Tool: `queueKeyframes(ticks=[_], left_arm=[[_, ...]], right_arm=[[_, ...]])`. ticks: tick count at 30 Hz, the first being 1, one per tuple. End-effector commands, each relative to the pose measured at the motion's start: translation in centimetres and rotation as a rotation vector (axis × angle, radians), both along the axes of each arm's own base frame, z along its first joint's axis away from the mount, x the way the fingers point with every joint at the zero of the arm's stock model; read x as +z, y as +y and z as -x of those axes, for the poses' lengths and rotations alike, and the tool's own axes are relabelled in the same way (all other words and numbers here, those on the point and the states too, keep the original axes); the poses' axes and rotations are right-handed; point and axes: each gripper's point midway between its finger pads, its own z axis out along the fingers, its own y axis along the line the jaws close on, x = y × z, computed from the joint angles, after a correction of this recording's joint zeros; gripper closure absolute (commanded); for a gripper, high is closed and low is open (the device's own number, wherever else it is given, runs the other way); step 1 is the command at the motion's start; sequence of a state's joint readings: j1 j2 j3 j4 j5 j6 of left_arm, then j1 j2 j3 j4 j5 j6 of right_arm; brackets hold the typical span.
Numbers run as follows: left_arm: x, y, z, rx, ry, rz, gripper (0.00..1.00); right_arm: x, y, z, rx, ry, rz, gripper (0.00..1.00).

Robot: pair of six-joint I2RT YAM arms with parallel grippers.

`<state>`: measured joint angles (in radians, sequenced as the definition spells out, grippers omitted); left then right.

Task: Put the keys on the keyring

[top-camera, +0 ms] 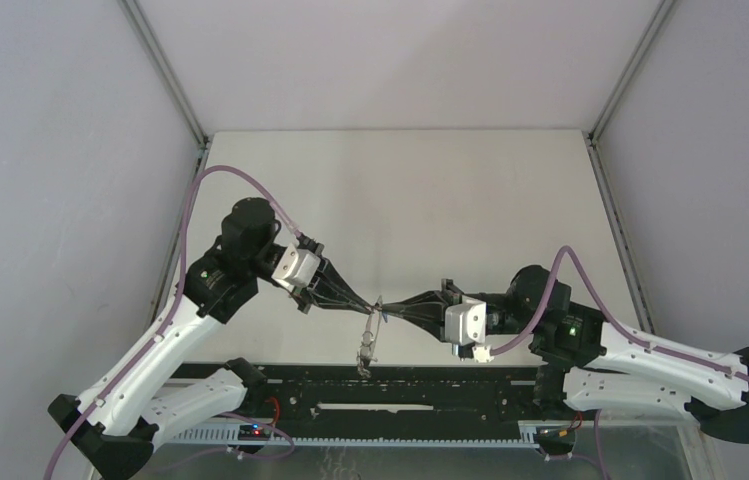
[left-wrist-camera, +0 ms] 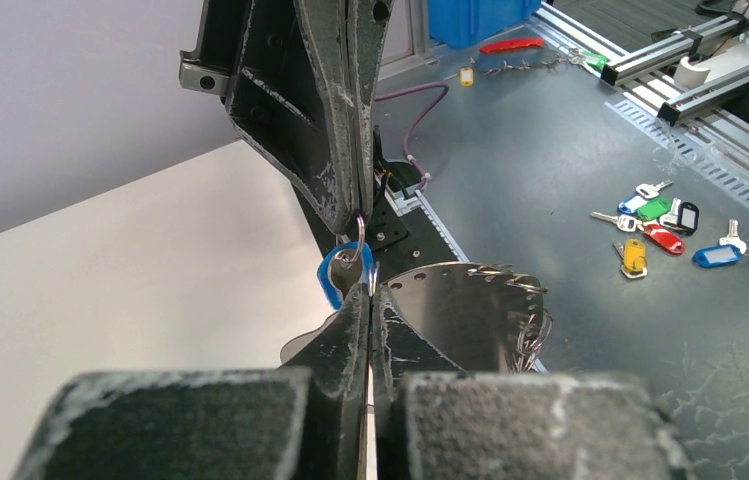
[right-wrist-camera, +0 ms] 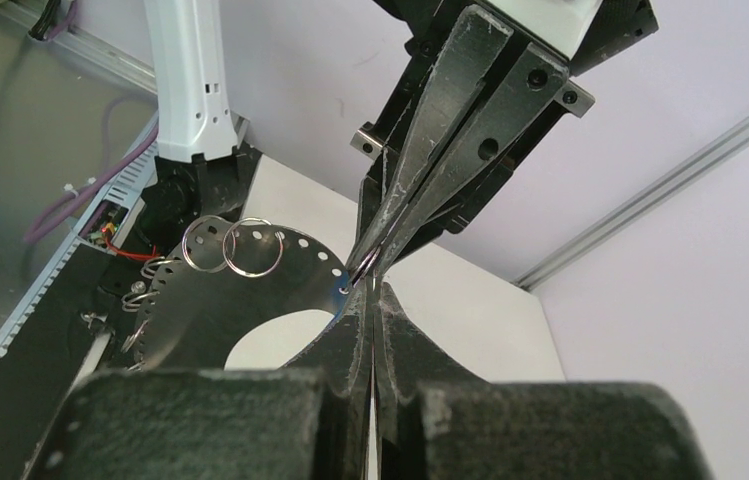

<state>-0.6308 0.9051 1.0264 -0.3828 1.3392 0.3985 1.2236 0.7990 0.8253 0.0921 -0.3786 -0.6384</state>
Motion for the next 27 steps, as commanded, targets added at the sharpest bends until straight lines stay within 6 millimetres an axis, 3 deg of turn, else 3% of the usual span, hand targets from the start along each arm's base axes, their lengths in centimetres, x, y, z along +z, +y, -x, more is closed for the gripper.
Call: queueKeyframes(ticks=[1,27], left_arm=[[0.30,0.20,0.64,-0.023,-0.002,0.014,1.00],[-0.06,0.09,0.40,-0.013,0.000,0.009,1.00]], right_arm=[[1.49,-0.57,-0.14,-0.017,-0.010,-0.021,1.00],[2.36,0.42,0.65,0.031,-0.042,-0.060,1.00]])
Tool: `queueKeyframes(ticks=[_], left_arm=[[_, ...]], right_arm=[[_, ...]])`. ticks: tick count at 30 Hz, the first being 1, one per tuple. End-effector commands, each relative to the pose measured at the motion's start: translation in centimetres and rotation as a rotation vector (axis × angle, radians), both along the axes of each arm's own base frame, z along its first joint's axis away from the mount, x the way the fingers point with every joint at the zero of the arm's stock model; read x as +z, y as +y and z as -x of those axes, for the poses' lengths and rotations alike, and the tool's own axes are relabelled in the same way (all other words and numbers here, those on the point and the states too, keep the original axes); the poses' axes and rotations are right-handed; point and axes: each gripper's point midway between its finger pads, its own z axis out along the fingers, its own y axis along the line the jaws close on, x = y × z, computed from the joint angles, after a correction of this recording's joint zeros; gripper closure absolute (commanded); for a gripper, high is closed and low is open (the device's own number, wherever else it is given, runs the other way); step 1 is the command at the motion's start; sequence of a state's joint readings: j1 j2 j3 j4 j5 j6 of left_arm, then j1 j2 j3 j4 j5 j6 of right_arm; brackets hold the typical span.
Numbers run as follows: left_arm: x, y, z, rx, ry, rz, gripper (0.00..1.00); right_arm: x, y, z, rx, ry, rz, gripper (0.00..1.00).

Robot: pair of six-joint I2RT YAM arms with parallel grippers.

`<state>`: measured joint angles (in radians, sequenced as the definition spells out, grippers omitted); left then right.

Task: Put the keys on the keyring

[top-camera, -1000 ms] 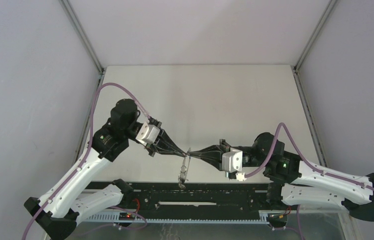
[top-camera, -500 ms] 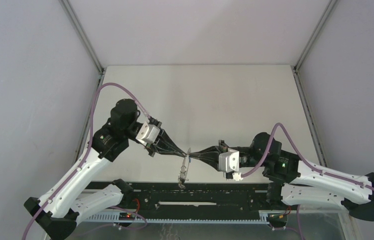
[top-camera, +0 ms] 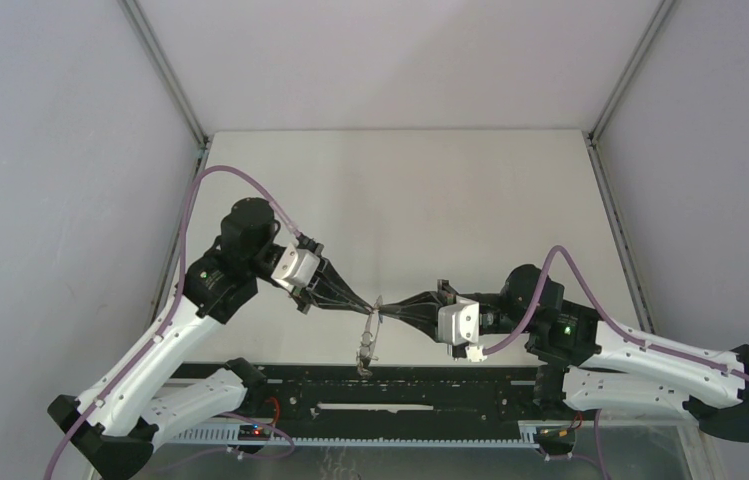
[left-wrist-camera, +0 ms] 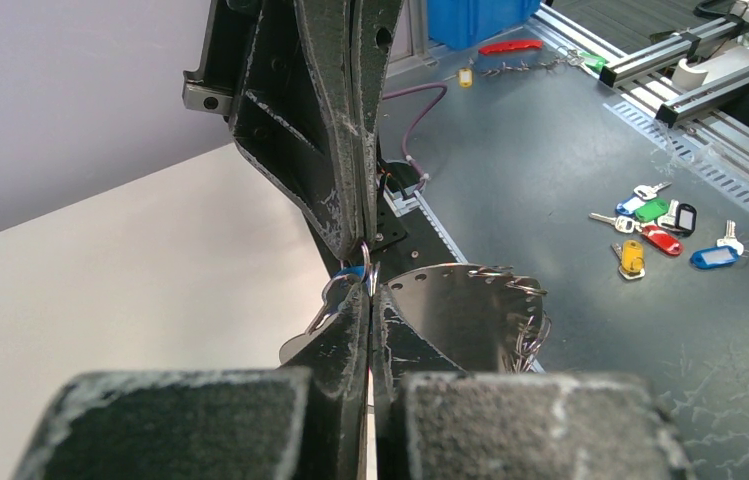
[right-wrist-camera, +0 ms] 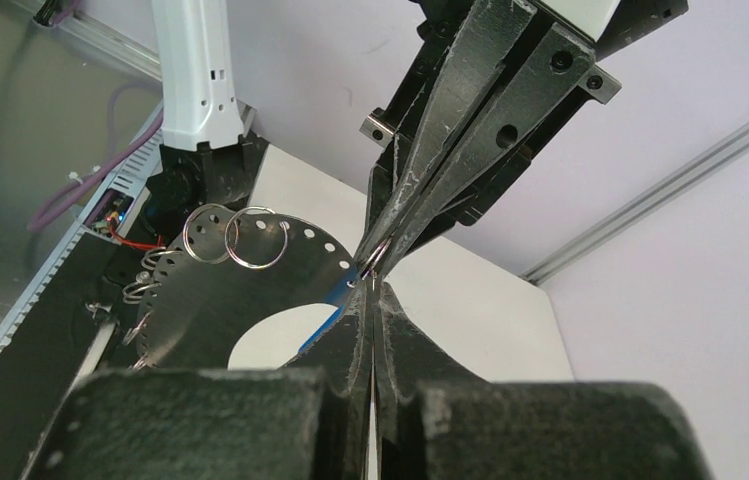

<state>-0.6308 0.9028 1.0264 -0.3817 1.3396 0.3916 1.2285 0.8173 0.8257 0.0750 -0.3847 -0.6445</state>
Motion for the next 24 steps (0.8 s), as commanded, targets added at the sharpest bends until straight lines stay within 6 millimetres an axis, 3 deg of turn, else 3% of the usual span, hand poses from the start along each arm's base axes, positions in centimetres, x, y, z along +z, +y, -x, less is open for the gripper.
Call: queueKeyframes(ticks=[1,18,24], left_arm=[[-0.17,0.04,0.31,-0.012,-0.002,0.009,1.00],[-0.34,0.04,0.26,-0.010,-0.003,0.008,1.00],[-0.12,0.15,0.53,-0.019,-0.001,0.011,1.00]], right_arm=[[3.37,0.03,0.58,0.024,-0.048,-0.095,1.00],[3.20,0.63,0.66,0.034,-0.041,-0.084,1.00],[2.74,-0.25,0.05,-0.010,-0.040,-0.058,1.00]])
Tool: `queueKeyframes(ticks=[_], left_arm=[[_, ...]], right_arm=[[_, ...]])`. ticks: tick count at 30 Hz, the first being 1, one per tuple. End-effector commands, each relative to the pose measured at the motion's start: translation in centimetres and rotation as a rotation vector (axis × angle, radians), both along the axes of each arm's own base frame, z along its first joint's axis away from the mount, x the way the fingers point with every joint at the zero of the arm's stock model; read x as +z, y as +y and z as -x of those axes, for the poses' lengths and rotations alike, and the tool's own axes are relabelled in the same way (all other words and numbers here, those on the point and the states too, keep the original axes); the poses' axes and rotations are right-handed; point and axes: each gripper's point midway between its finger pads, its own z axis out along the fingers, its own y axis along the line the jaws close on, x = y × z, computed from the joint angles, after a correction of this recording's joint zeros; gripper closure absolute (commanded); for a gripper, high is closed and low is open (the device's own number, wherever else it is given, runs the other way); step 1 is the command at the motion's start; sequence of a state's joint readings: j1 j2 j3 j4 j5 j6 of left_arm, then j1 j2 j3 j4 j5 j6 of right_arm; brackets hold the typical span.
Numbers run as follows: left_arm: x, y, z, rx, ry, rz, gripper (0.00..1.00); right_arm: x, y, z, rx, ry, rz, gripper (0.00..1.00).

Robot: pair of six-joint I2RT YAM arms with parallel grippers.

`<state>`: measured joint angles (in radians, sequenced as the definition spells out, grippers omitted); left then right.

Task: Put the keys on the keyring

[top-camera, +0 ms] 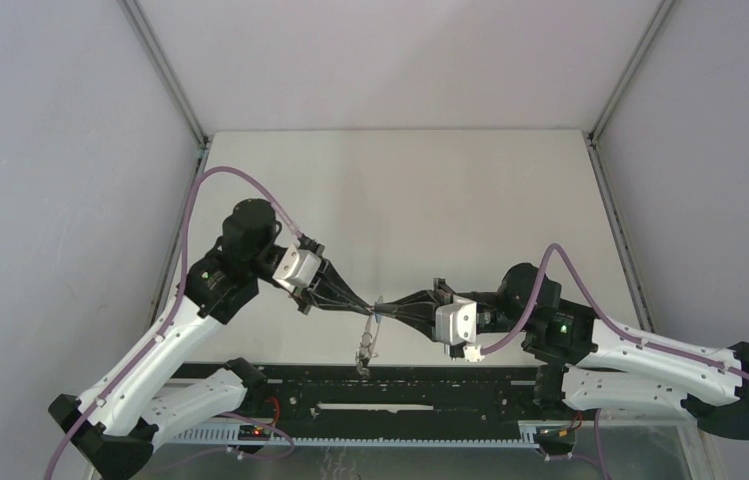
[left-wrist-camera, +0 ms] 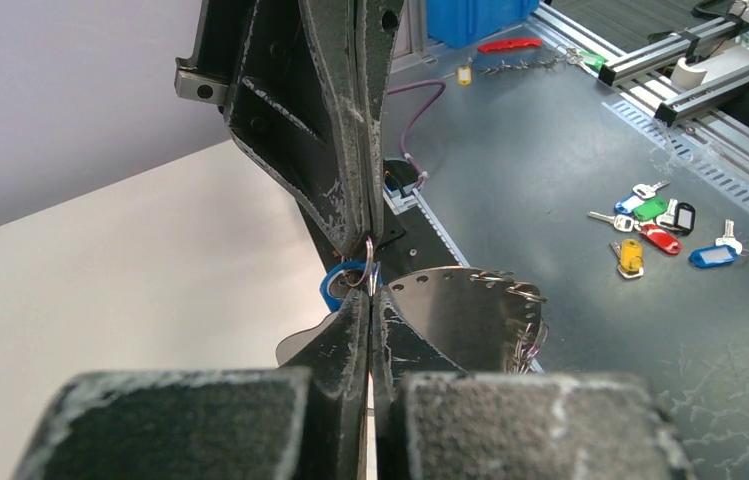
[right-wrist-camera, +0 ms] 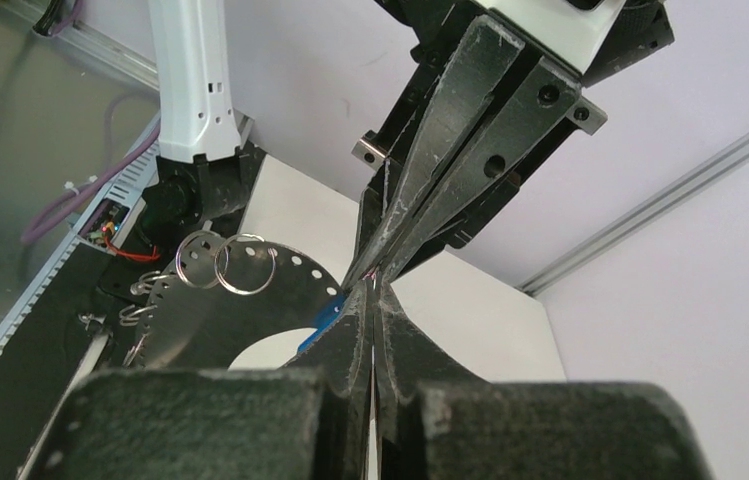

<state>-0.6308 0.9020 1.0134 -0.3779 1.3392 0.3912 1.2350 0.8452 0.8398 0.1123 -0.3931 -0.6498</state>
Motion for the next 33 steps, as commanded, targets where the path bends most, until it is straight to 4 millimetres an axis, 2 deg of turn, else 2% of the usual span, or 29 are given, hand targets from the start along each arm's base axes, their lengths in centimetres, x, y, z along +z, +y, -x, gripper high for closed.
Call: queueKeyframes(ticks=[1,8,33], left_arm=[[0.3,0.2,0.6,-0.023,-0.007,0.017,1.00],[0.3,0.2,0.7,-0.026,-0.004,0.017,1.00],[0.3,0.2,0.7,-0.023,0.001,0.014,1.00]], right_arm=[[1.7,-1.1,-0.1,-0.029,-0.024,-0.022,1.00],[0.6,-1.5,0.0,-0.032,-0.010,0.019,1.00],[2.1,-0.4,0.7,0.014,-0.044,-0.033,1.00]])
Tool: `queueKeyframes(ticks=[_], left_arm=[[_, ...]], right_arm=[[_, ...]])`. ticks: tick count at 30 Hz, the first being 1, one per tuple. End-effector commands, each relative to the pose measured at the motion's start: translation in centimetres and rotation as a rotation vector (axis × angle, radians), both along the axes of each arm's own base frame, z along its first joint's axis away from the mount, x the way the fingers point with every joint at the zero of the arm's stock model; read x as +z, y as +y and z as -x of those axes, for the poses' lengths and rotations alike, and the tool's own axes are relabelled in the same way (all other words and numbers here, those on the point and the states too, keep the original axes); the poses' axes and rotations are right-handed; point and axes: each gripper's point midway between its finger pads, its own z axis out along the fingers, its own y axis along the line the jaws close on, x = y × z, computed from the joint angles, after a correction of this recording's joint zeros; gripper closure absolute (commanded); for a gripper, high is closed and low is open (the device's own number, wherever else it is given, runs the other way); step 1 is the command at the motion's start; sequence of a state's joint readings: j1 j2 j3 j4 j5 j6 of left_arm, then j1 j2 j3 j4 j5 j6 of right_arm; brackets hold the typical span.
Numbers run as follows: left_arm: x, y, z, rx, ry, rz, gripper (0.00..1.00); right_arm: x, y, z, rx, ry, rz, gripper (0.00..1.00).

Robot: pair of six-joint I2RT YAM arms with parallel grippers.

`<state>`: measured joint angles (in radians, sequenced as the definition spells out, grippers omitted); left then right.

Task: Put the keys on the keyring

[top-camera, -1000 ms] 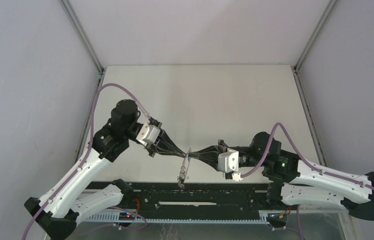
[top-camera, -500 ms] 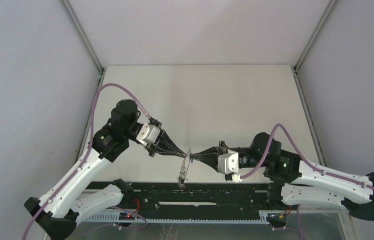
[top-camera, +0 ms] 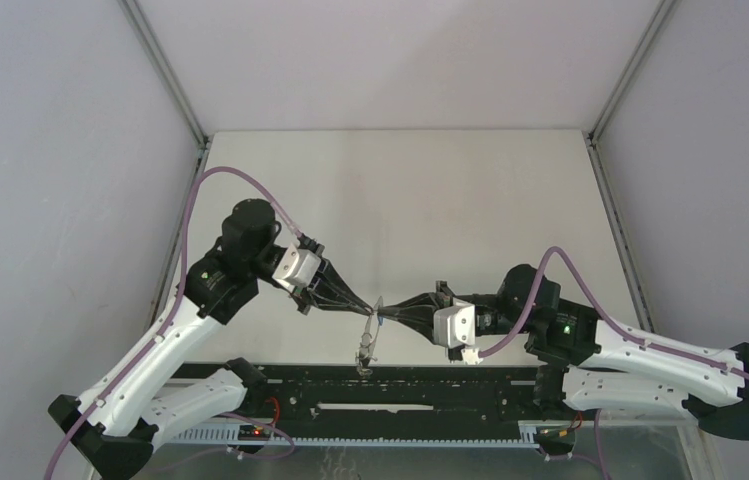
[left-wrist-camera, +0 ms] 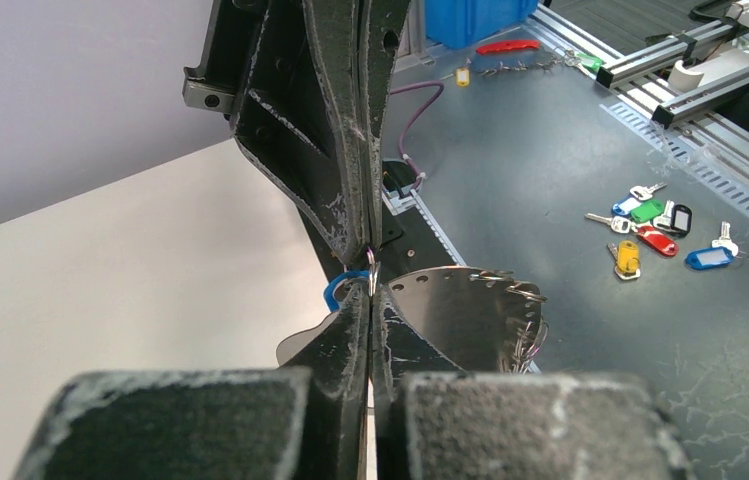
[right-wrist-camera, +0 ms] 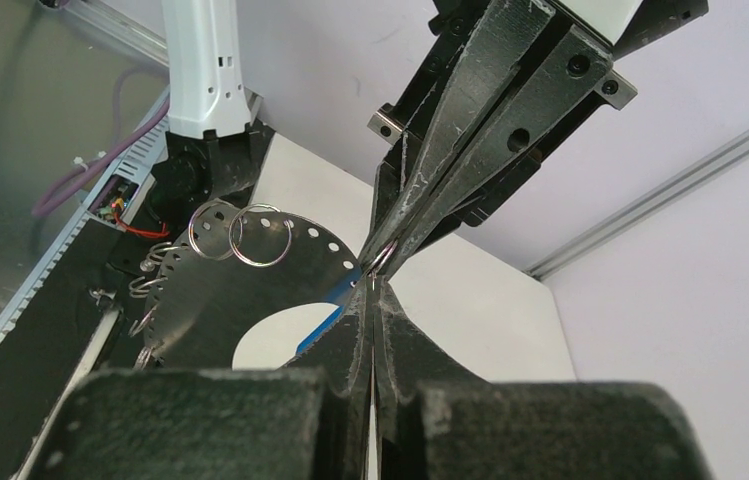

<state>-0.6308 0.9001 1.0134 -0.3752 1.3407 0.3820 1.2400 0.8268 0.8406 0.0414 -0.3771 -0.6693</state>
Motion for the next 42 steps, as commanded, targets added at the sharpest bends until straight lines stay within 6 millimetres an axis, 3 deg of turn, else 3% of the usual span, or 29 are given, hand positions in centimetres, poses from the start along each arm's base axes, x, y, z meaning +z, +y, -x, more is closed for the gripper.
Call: queueKeyframes(ticks=[1,42], left_arm=[[0.2,0.2,0.6,-0.021,-0.003,0.014,1.00],[-0.5,0.1,0.5,-0.028,0.019,0.000,1.00]], right_arm=[[3.2,0.1,0.7,0.030,-0.044,-0.080,1.00],[4.1,1.4,0.6,0.042,-0.034,-0.096,1.00]])
